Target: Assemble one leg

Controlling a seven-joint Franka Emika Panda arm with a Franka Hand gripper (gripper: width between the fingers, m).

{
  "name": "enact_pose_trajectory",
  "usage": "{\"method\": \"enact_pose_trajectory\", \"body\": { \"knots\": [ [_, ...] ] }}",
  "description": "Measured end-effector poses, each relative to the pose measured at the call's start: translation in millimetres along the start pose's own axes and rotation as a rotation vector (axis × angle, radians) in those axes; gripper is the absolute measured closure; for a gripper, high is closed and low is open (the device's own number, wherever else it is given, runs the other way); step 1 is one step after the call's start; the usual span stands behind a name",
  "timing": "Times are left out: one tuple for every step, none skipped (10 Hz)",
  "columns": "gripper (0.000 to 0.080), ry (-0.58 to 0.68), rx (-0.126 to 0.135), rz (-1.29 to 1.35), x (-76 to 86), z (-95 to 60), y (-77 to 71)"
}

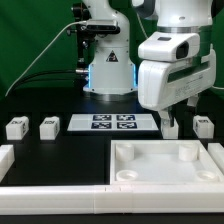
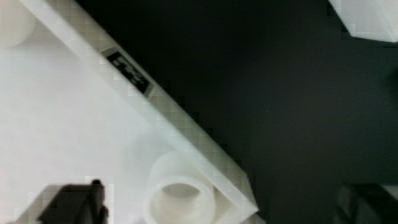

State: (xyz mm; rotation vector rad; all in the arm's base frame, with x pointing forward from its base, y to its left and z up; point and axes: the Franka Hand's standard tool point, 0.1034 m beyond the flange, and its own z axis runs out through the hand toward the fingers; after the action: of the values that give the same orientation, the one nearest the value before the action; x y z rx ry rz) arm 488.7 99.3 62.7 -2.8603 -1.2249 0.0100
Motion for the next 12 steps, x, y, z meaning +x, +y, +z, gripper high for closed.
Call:
{"method": "enact_pose_trajectory", "body": {
  "knots": [
    [0.0151, 0.0, 0.0, 0.0, -0.1, 0.1, 0.0],
    [0.0151, 0.0, 0.0, 0.0, -0.1, 0.2, 0.0],
    [0.0151, 0.011, -0.003, 0.025, -0.5, 1.6, 0.0],
    [0.0151, 0.033, -0.009, 0.092, -6.7, 7.9, -4.9],
    [0.0151, 0.026, -0.003, 0.152, -9.6, 10.6, -14.2],
    [0.0151, 0.025, -0.002, 0.193, -6.7, 10.2, -21.8],
    [0.0151, 0.021, 0.0, 0.246, -4.9, 11.3, -28.8],
    [0.0151, 0.018, 0.002, 0.296, -1.0, 12.0, -36.7],
    [0.0151, 0.008, 0.007, 0.354, 2.2, 13.0, -45.4],
    [0.0151, 0.008, 0.013, 0.422, 5.6, 14.7, -51.8],
    [0.0151, 0.007, 0.018, 0.485, 10.1, 18.5, -60.8],
    [0.0151, 0.013, 0.018, 0.462, 11.1, 21.2, -62.3]
  ]
}}
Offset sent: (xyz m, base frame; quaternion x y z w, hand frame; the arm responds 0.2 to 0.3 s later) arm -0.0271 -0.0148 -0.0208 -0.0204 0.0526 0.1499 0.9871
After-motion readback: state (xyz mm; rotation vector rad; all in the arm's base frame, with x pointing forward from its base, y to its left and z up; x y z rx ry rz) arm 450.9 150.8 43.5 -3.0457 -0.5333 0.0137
